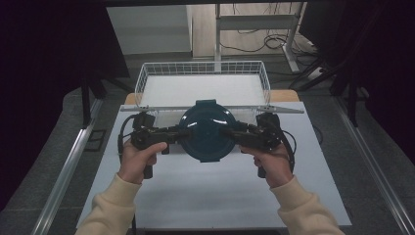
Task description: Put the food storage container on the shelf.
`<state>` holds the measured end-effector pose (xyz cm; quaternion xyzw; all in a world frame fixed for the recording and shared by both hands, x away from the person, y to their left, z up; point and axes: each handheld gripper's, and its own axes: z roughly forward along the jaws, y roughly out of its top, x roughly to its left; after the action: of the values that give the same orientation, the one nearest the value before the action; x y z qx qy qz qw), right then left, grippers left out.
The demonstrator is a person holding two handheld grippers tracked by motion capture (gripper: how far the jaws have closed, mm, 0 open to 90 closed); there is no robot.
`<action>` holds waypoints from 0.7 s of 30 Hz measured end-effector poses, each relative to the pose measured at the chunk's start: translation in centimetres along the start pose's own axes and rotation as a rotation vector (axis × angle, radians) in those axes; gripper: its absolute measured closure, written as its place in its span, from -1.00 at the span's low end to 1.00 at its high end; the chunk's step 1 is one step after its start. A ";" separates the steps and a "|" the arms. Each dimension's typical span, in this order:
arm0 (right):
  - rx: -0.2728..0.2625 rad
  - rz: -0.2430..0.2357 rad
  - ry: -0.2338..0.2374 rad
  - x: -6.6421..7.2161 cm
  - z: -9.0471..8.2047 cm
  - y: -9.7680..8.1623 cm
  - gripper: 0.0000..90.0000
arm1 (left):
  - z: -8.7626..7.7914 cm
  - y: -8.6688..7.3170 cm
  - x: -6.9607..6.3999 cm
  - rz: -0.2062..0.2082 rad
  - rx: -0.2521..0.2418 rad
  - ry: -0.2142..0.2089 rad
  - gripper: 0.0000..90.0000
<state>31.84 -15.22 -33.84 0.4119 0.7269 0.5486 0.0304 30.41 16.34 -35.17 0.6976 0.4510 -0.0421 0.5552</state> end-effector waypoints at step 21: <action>-0.005 -0.036 0.010 -0.1 0.9 4.7 -0.23 | -0.7 4.4 0.3 0.025 -0.017 0.010 -0.06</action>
<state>35.00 -14.35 -30.37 0.3961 0.7329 0.5519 0.0375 33.31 17.18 -31.82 0.6987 0.4453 -0.0277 0.5592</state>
